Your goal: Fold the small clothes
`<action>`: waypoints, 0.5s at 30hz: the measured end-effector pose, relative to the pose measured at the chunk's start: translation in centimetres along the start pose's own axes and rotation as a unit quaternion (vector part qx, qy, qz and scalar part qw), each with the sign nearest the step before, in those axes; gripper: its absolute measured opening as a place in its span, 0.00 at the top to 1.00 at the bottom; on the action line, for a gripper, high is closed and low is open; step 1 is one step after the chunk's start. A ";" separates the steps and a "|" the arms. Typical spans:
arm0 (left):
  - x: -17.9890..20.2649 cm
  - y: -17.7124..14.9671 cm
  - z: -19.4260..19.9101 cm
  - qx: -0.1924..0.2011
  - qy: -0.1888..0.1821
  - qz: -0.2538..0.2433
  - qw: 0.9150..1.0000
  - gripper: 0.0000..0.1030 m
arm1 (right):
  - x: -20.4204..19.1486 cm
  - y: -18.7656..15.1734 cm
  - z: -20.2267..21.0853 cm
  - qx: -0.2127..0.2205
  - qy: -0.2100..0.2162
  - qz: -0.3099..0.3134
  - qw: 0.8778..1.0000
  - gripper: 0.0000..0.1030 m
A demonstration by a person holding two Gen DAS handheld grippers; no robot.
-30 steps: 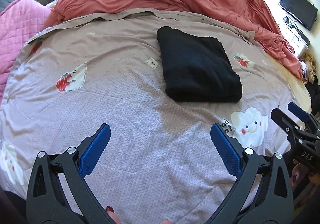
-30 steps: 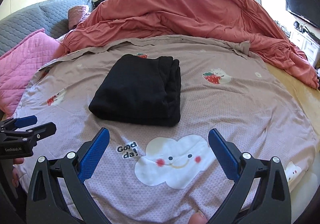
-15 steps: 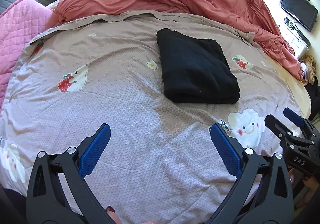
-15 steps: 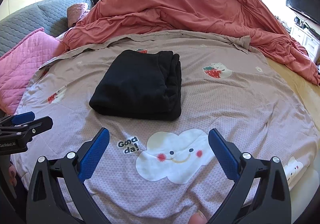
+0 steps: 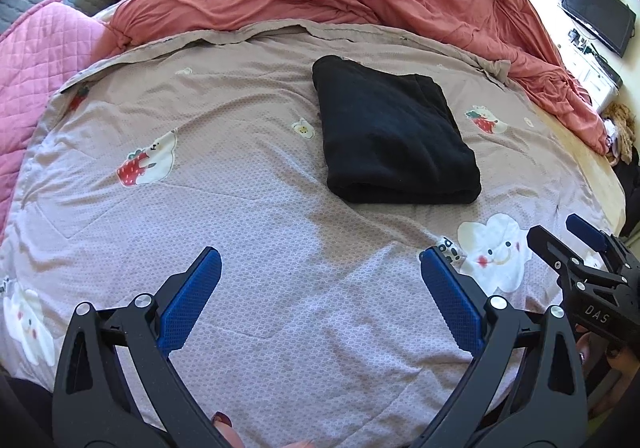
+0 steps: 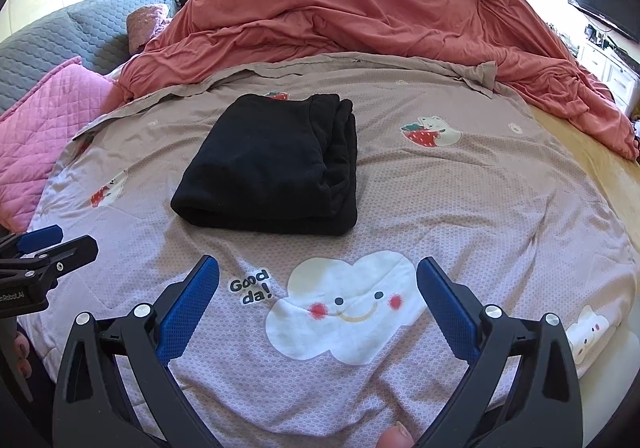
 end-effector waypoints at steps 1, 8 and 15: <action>0.0 0.0 0.0 0.000 0.001 0.000 1.000 0.09 | 0.0 0.0 0.0 0.000 -0.001 0.000 1.000 0.04; -0.2 0.1 0.0 0.000 -0.001 0.003 1.000 0.09 | 0.2 0.0 0.1 0.002 -0.004 -0.003 1.000 0.04; -0.6 0.0 -0.1 -0.002 -0.002 0.008 1.000 0.09 | 0.3 0.0 0.2 0.003 -0.005 -0.002 1.000 0.04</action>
Point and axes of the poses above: each gripper's, at about its wrist camera, not at the fingertips, and z roughly against the way its jaws point, x to its right, y to its top, the point moved 2 cm from there along -z, roughly the way its jaws point, and after that the axes turned 10 degrees about y, right-handed, at the moved point
